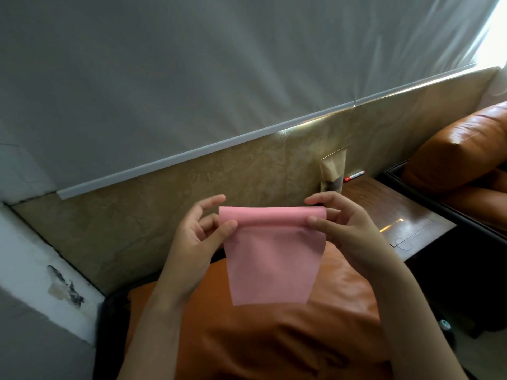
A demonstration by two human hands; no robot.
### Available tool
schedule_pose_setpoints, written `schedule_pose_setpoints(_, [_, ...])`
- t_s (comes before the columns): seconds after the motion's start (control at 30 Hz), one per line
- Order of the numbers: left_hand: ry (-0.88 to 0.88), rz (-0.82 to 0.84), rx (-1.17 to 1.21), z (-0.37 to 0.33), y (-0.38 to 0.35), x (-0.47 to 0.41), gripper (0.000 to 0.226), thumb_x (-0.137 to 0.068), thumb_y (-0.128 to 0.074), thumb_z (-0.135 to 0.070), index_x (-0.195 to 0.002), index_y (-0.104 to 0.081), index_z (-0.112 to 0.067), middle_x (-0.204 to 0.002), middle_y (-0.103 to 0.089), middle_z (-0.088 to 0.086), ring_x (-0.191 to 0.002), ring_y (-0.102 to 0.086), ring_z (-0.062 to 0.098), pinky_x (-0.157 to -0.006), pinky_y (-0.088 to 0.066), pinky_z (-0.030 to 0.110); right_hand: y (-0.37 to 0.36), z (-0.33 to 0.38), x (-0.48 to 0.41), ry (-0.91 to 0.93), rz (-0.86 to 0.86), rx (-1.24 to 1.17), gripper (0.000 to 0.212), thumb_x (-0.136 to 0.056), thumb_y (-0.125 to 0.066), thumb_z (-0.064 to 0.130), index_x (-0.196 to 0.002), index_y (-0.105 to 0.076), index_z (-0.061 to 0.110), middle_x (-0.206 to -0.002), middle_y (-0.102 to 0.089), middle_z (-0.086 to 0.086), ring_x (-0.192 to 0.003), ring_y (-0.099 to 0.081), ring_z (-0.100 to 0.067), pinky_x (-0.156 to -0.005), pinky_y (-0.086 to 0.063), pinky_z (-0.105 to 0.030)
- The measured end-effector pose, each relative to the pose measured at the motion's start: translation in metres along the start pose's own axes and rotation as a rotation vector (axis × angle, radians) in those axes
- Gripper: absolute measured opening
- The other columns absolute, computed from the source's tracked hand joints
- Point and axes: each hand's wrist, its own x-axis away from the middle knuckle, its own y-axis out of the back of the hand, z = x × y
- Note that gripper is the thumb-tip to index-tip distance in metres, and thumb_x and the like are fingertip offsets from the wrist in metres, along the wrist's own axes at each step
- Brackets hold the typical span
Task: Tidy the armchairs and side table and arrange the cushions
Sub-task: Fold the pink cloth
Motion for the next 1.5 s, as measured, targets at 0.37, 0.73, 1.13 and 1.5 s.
schedule_pose_setpoints(0.37, [0.065,0.079,0.037,-0.0014,-0.002,0.0023,0.024,-0.092,-0.052,-0.011,-0.111,-0.061,-0.023,-0.089,-0.071,0.004,-0.076,-0.067,0.018,-0.06,-0.056,0.03,0.0019,-0.0014,0.0008,0.008,0.025,-0.002,0.027,-0.074,-0.072,0.009,-0.098,-0.068,0.02,-0.085,-0.07,-0.006,-0.077,-0.063,-0.017,-0.068,-0.053,-0.026])
schedule_pose_setpoints(0.73, [0.05,0.076,0.173,-0.0035,0.0004,0.0029,0.023,-0.078,-0.061,-0.03,-0.098,-0.065,-0.018,-0.07,-0.066,0.002,-0.059,-0.06,0.011,-0.049,-0.048,0.021,-0.0017,0.0056,0.0038,0.005,0.086,-0.078,0.024,-0.072,-0.071,0.012,-0.094,-0.068,0.021,-0.076,-0.069,-0.006,-0.063,-0.064,-0.013,-0.054,-0.051,-0.021])
schedule_pose_setpoints(1.13, [0.05,0.005,0.08,0.0009,-0.0011,-0.0005,0.029,-0.079,-0.059,-0.028,-0.107,-0.064,-0.024,-0.085,-0.073,0.002,-0.077,-0.069,0.015,-0.064,-0.056,0.028,0.0003,0.0038,0.0035,0.008,0.031,-0.025,0.018,-0.08,-0.069,0.018,-0.095,-0.07,0.028,-0.079,-0.069,-0.003,-0.068,-0.063,-0.013,-0.06,-0.053,-0.025])
schedule_pose_setpoints(1.5, [0.072,-0.011,0.015,0.0032,-0.0006,-0.0017,0.039,-0.084,-0.06,-0.023,-0.123,-0.056,-0.027,-0.099,-0.074,0.005,-0.093,-0.071,0.021,-0.079,-0.056,0.037,0.0055,-0.0032,-0.0005,-0.078,0.018,-0.043,0.038,-0.073,-0.064,0.007,-0.11,-0.066,0.017,-0.091,-0.071,-0.009,-0.081,-0.068,-0.02,-0.068,-0.056,-0.027])
